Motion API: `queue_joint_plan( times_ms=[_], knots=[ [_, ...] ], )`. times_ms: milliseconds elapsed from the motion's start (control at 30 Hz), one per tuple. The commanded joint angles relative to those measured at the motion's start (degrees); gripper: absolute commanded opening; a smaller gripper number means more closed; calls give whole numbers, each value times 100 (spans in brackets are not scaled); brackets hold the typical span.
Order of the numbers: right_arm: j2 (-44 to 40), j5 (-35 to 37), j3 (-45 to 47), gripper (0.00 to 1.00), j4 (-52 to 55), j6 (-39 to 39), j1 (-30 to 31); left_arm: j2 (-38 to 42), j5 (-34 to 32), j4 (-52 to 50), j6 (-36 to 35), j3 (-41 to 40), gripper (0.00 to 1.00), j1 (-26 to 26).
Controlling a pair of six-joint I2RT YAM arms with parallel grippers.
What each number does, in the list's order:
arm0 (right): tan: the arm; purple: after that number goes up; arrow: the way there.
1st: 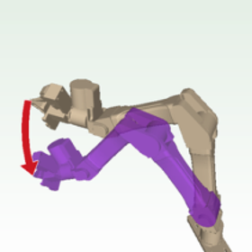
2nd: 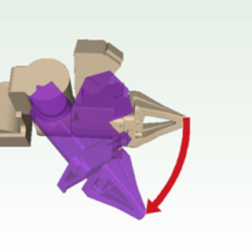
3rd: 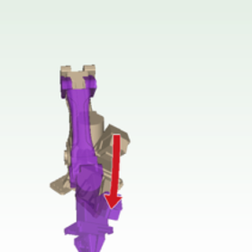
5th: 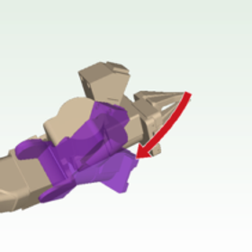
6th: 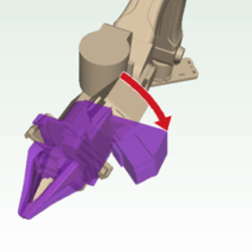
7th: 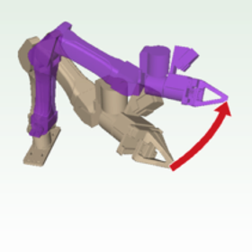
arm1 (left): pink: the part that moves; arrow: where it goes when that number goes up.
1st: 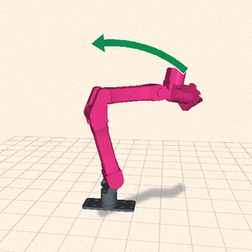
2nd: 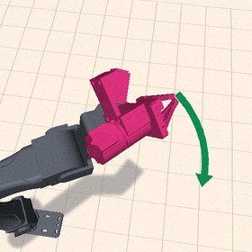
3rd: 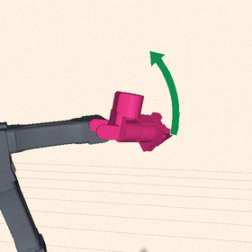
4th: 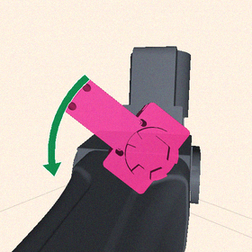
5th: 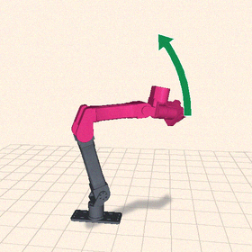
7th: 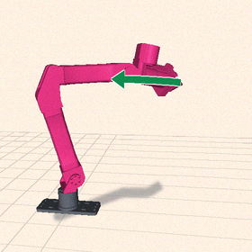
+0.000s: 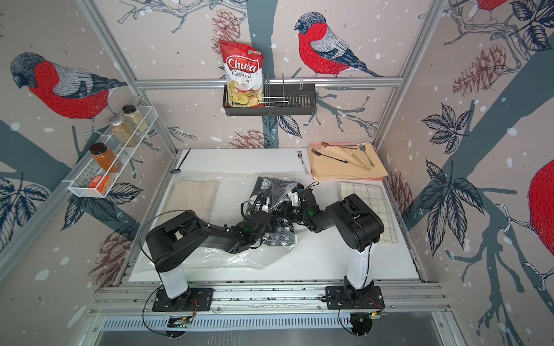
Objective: Take the scarf out of the vacuum bag
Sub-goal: Take out the scarf from the vacuum bag.
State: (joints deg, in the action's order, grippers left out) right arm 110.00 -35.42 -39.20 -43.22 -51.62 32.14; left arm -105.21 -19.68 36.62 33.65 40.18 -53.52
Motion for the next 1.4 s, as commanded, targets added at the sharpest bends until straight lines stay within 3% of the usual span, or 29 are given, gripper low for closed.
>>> queue_joint_plan(
  times_ms=[0,67,167,467,733,1367],
  knots=[
    [84,-262,102,31,-62,-383,44,-44,368,-243,9,-14,0,-9],
    [38,-298,180,14,-167,-406,-37,-42,370,-244,15,-13,0,-8],
    [-155,-316,289,0,-155,-315,-178,-46,370,-239,5,-2,0,-6],
    [-978,244,-201,0,2031,1308,-388,197,15,-578,-126,133,0,-17],
    [-1235,811,-611,0,3532,2071,-428,257,-281,-963,21,331,0,-25],
    [-2016,1173,-211,0,4143,1993,-1138,219,-524,-1343,218,469,0,25]
  ],
)
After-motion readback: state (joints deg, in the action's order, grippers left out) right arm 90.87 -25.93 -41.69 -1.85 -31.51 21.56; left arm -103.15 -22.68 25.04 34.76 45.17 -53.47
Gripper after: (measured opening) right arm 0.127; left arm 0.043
